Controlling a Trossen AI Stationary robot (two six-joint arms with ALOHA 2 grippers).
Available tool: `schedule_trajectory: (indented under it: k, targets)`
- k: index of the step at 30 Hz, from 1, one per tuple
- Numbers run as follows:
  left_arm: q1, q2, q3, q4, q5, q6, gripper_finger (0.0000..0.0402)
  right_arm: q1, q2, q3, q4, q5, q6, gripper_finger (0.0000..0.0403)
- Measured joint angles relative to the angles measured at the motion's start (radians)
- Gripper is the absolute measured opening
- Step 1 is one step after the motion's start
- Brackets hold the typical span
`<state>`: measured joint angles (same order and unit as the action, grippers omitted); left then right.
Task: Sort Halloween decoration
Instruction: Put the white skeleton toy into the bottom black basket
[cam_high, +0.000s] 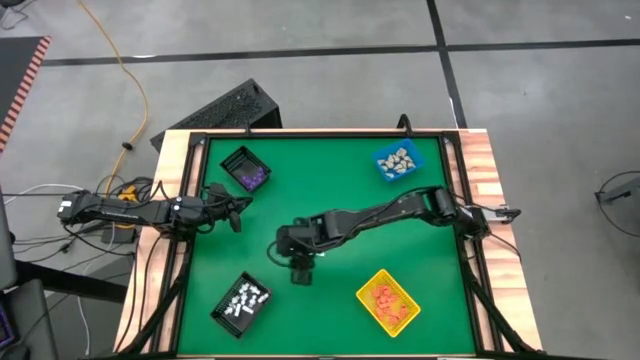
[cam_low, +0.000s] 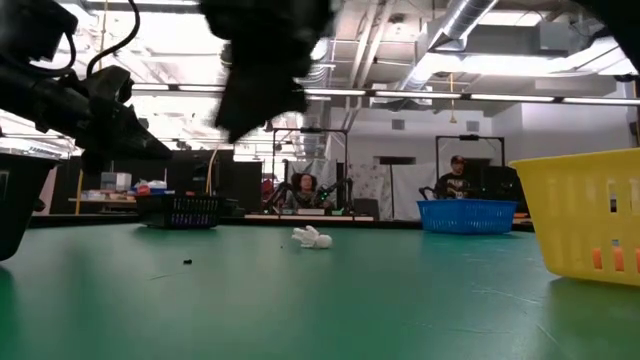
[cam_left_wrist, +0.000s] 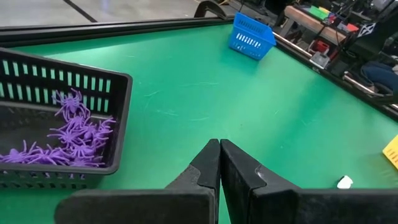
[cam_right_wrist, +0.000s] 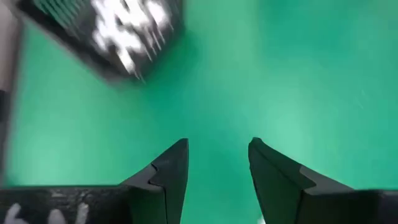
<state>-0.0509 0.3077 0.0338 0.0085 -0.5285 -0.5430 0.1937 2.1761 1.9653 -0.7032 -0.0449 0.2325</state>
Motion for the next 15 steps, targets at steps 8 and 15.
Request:
schedule_trajectory:
  k: [8, 15]
  targets:
    - [0.0, 0.0, 0.0, -0.001, -0.003, 0.032, 0.0, 0.025, -0.255, -0.351, 0.076, 0.198, 0.034, 0.0184]
    - [0.0, 0.0, 0.0, -0.001, -0.005, 0.037, 0.0, 0.035, -0.352, -0.711, 0.478, 0.229, 0.174, 0.0185]
